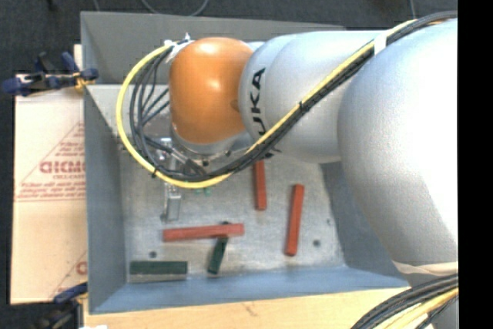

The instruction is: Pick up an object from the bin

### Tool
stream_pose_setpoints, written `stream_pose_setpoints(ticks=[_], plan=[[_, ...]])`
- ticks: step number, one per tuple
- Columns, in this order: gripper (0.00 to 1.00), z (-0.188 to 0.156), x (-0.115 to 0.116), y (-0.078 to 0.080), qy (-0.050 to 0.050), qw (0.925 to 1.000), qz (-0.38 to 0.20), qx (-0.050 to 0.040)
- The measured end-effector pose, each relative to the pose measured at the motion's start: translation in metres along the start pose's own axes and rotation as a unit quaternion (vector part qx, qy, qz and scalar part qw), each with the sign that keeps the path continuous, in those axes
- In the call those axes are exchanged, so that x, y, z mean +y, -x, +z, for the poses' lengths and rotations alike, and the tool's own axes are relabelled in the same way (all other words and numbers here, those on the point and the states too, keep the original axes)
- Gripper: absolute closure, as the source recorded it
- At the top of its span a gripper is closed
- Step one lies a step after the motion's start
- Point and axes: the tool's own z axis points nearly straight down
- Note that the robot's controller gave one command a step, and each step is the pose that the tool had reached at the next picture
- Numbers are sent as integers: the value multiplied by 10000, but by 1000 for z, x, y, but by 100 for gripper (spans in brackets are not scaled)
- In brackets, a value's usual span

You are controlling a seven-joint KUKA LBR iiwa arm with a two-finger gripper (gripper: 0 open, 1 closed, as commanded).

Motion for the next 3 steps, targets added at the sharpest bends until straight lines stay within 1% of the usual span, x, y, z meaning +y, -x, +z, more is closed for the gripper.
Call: stream_pose_setpoints(ticks=[1, 2, 3], plan=[[0, 82, -96, -17, -4, 9986, -523, -8], [0, 88, -116, -71, 2, 9991, -427, -29], [100, 86, -114, -70, 7, 9991, -418, -6]])
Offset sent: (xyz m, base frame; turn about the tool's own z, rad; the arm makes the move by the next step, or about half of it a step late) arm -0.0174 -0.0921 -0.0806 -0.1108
